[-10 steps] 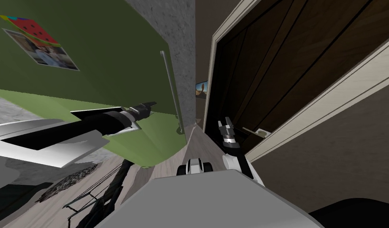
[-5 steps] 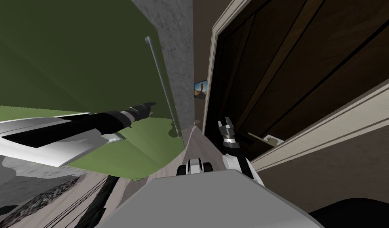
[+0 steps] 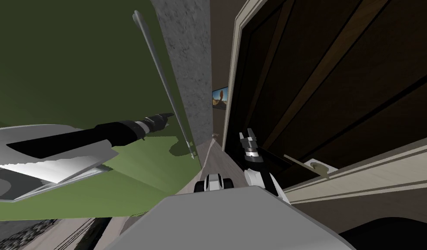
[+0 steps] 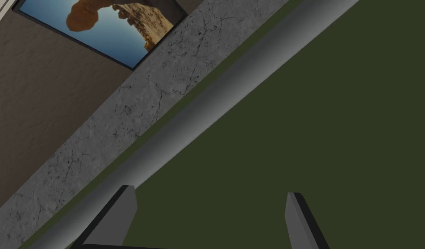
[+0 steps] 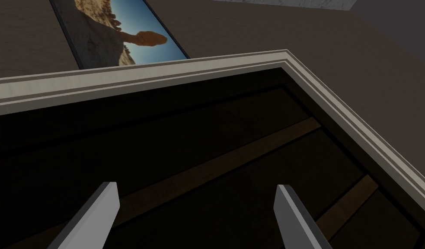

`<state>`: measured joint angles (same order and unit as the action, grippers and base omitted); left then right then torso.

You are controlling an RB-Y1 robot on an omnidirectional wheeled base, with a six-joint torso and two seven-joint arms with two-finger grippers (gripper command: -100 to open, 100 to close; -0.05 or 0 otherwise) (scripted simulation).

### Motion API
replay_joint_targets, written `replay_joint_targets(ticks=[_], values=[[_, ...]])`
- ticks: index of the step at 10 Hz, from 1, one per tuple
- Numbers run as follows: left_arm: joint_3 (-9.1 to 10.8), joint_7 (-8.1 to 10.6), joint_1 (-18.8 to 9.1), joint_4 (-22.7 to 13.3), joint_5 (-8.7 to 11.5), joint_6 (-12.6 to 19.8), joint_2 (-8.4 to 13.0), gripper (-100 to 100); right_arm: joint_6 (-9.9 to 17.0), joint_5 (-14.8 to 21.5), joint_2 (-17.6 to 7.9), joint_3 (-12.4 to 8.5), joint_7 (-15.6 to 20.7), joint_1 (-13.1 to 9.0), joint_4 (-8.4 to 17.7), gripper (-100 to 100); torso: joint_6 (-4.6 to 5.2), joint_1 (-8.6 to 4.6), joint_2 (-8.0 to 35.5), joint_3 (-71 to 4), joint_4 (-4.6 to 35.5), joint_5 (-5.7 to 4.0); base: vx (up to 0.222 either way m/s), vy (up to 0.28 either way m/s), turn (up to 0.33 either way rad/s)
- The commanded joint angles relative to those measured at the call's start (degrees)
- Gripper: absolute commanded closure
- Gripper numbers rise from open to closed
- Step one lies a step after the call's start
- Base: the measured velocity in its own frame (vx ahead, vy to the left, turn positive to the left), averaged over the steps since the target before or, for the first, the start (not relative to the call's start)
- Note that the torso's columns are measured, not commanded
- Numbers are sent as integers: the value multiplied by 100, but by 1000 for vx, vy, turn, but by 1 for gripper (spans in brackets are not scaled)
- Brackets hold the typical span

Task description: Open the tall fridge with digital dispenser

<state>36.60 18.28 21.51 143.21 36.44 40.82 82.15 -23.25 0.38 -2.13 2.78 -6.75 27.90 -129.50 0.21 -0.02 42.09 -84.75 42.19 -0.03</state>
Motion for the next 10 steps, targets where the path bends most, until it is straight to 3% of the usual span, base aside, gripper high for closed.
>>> replay_joint_targets(ticks=[1, 4, 5, 7, 10], values=[[57, 45, 6, 354, 72, 111, 180, -100, 0, 0, 0, 0, 0, 0, 0, 0, -10, -2, -3, 0, -1, 0, 82, -3, -8], [92, 32, 24, 389, 99, 122, 169, -100, 0, 0, 0, 0, 0, -1, 0, 0, -20, 1, 31, 25, 12, 2, 18, -2, -6], [90, 34, 23, 387, 98, 122, 170, 100, 0, 0, 0, 0, 0, -1, 0, 0, -22, 4, 34, 28, 14, 3, 5, -1, -16], [113, 48, 22, 450, 179, -54, 266, 100, 1, 0, 0, 0, 0, -5, 0, 0, 9, 9, 68, 51, 1, 19, -260, 82, -183], [133, 70, 37, 530, 303, -300, 403, 100, 1, 0, 0, 0, 0, -5, 1, 0, -35, 28, 35, 28, 17, 17, -276, 86, -168]])
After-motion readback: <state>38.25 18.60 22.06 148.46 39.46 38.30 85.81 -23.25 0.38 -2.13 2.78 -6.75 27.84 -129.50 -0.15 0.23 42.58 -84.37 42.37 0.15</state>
